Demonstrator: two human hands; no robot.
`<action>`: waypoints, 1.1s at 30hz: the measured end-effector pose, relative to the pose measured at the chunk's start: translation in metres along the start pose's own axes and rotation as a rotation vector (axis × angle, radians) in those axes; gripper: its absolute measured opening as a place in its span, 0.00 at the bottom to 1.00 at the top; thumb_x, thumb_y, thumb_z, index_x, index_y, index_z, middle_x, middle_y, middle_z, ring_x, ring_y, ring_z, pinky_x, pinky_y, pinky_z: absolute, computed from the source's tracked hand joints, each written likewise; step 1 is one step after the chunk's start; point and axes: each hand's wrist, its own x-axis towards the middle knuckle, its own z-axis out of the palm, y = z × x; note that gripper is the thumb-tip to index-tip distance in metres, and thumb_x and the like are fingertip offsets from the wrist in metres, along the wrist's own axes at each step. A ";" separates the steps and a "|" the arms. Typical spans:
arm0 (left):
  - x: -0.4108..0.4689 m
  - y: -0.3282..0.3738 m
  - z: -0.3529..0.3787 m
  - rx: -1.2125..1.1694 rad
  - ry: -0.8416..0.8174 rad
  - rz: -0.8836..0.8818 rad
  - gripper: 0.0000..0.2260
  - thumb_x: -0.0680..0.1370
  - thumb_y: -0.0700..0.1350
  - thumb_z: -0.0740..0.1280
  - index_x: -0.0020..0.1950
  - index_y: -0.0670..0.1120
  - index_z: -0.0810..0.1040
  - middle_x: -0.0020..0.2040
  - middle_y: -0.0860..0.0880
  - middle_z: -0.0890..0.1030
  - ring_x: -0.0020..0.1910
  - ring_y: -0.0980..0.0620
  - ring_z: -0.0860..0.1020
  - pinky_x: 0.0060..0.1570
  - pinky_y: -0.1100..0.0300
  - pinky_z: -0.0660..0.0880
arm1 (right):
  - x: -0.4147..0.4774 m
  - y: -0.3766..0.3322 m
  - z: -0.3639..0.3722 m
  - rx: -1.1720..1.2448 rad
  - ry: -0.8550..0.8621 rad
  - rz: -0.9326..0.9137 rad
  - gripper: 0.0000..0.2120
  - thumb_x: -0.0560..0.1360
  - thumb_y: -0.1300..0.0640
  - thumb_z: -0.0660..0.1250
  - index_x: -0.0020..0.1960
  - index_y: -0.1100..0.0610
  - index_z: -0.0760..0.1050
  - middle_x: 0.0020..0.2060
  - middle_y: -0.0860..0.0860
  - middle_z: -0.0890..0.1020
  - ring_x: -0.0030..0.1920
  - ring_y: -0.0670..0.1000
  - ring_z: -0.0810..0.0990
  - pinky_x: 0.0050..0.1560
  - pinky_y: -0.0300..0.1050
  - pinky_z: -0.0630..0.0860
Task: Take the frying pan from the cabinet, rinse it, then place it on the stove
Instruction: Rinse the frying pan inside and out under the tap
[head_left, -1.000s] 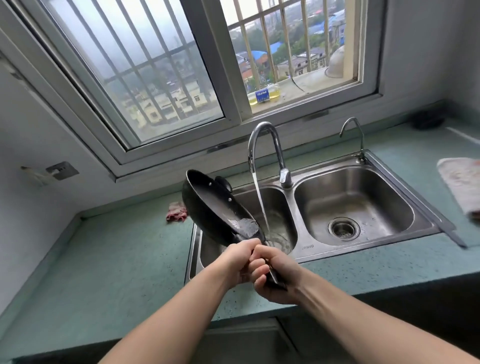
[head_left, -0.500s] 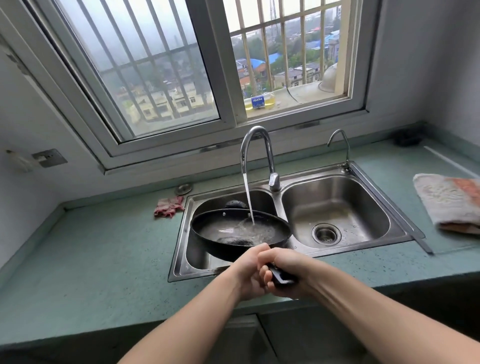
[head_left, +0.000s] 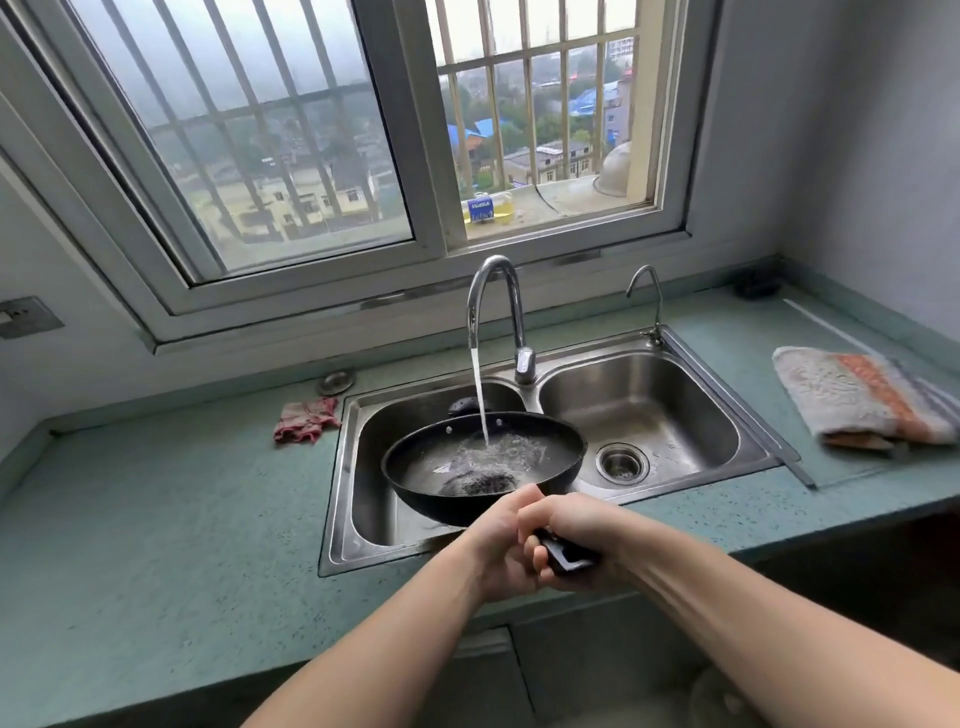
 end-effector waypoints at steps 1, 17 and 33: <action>0.000 0.000 -0.003 0.007 -0.012 -0.003 0.13 0.63 0.49 0.68 0.25 0.46 0.66 0.19 0.50 0.63 0.16 0.55 0.65 0.23 0.66 0.64 | 0.000 0.001 0.004 -0.003 0.014 -0.001 0.14 0.71 0.66 0.61 0.28 0.58 0.70 0.23 0.50 0.72 0.20 0.42 0.72 0.19 0.33 0.70; -0.019 -0.005 -0.053 0.203 -0.199 -0.055 0.18 0.73 0.45 0.55 0.23 0.46 0.61 0.16 0.49 0.59 0.13 0.53 0.62 0.18 0.71 0.63 | 0.008 0.022 0.070 0.021 0.248 -0.061 0.13 0.70 0.68 0.60 0.28 0.61 0.69 0.21 0.53 0.72 0.17 0.46 0.72 0.20 0.35 0.71; -0.021 -0.006 -0.044 0.291 -0.319 -0.040 0.15 0.65 0.49 0.60 0.20 0.46 0.66 0.16 0.49 0.62 0.16 0.52 0.64 0.20 0.67 0.65 | 0.001 0.024 0.070 -0.106 0.382 -0.105 0.10 0.70 0.70 0.59 0.31 0.63 0.70 0.20 0.53 0.72 0.17 0.47 0.71 0.19 0.36 0.69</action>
